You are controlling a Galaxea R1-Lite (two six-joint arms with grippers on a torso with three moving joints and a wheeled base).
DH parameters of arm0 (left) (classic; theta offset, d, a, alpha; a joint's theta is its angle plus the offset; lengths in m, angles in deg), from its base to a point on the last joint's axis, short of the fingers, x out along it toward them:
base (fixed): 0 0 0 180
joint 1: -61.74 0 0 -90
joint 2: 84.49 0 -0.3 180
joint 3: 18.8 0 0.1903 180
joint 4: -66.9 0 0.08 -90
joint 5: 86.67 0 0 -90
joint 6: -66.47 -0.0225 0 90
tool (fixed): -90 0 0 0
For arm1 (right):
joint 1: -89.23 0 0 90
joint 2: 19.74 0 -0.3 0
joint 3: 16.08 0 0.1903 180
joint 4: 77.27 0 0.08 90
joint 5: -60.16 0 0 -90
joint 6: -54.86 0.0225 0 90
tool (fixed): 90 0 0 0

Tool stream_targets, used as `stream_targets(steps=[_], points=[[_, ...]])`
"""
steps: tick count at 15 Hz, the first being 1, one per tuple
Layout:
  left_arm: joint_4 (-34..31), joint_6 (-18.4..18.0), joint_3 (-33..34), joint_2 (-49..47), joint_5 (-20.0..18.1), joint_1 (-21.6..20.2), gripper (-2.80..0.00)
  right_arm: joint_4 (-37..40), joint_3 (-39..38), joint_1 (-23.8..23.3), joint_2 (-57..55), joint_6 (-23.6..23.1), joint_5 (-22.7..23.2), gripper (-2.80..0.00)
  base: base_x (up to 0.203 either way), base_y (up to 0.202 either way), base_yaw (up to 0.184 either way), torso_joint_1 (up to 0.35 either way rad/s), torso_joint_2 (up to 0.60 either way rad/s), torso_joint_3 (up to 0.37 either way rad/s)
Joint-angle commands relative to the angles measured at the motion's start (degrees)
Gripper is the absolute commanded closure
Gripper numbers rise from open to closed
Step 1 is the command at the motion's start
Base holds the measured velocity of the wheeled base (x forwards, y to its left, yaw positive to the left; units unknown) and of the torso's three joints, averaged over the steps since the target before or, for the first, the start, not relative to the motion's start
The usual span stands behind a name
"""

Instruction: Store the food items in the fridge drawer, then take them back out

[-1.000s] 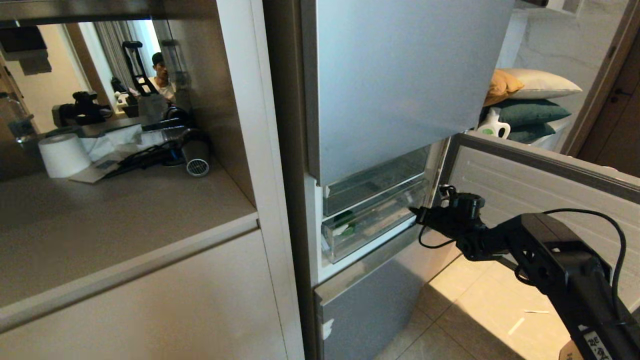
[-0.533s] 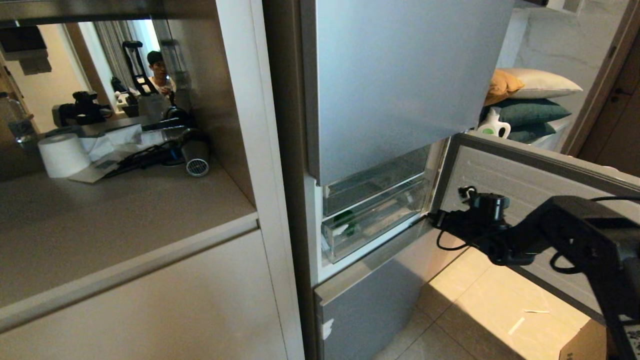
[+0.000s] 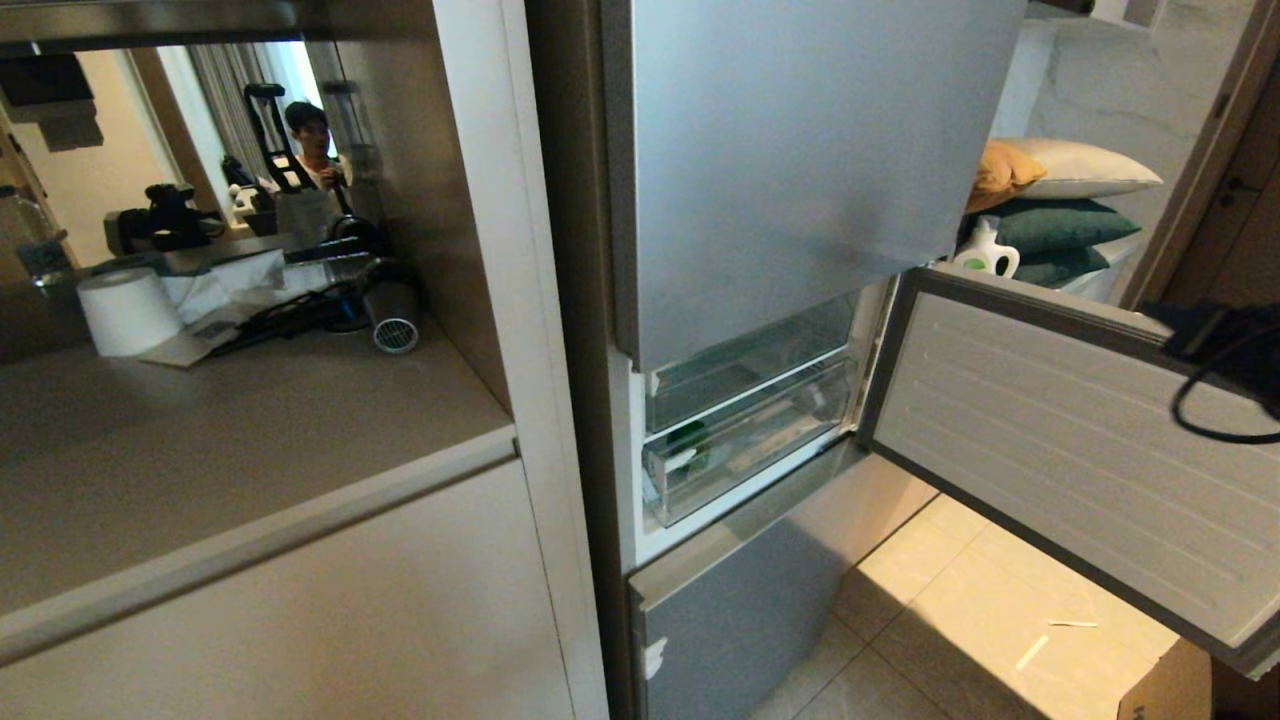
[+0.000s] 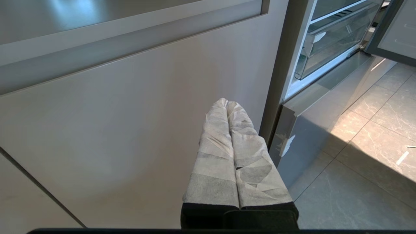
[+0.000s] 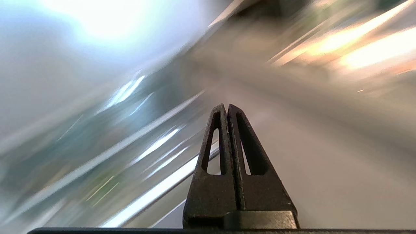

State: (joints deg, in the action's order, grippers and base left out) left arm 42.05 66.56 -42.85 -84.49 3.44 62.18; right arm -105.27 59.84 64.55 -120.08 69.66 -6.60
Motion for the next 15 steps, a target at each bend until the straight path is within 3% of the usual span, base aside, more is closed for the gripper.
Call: stream_targets(steps=[1,7,11,15], points=[[0.0,0.0,0.0,-0.1,0.0,0.0,0.0,-0.3,-0.7,-8.8,11.2,-0.3,-1.8,0.0,0.0,0.0,0.0,0.0,0.0,0.0],[0.0,0.0,0.0,-0.1,0.1,0.0,0.0,2.3,5.9,-34.9,10.0,-1.9,-9.6,0.0,0.0,0.0,0.0,0.0,0.0,0.0],[0.0,0.0,0.0,-0.1,0.0,0.0,0.0,5.8,8.1,-50.7,4.1,1.5,-8.3,0.0,0.0,0.0,0.0,0.0,0.0,0.0],[0.0,0.1,0.0,-0.1,0.1,0.0,0.0,5.1,7.2,-53.9,-7.5,3.6,-1.5,0.0,0.0,0.0,0.0,0.0,0.0,0.0]])
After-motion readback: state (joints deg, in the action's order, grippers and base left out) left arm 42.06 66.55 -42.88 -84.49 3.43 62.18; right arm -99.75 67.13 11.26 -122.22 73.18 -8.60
